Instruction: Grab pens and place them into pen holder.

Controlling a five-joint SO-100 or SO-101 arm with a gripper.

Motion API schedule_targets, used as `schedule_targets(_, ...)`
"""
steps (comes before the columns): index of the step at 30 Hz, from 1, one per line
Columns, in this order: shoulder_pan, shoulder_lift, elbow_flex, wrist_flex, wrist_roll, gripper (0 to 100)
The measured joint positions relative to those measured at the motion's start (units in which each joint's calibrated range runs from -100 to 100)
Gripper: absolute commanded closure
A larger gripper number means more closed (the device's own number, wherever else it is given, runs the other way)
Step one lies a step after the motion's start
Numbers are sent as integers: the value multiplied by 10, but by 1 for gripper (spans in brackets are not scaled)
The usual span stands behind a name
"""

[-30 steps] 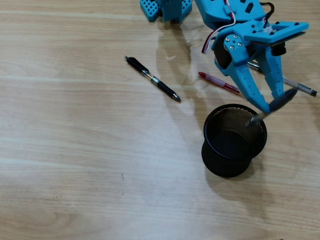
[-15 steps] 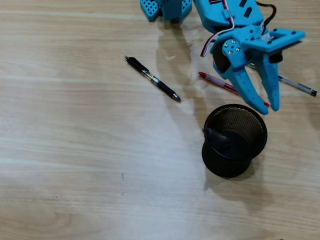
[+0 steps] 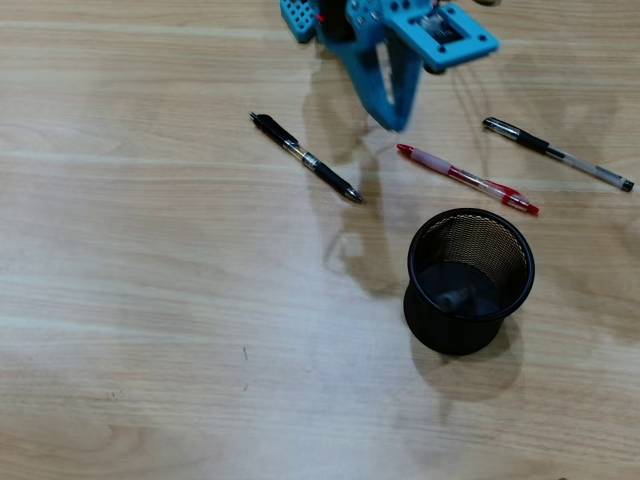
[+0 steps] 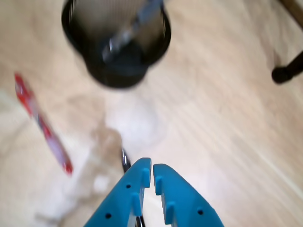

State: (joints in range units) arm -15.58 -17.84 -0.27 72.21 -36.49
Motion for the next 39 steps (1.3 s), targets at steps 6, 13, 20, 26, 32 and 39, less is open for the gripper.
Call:
schedule_targets(6, 73, -15, -43, 194, 82, 98)
schedule_targets(13, 117, -16, -15, 219, 123, 98)
schedule_targets(20, 154, 27, 136, 148, 132, 87)
schedule_targets(26, 159, 105, 170, 109, 137, 81)
schedule_targets(32, 159, 168, 171, 105, 137, 81)
schedule_targets(39, 158, 219, 173, 93, 137, 81)
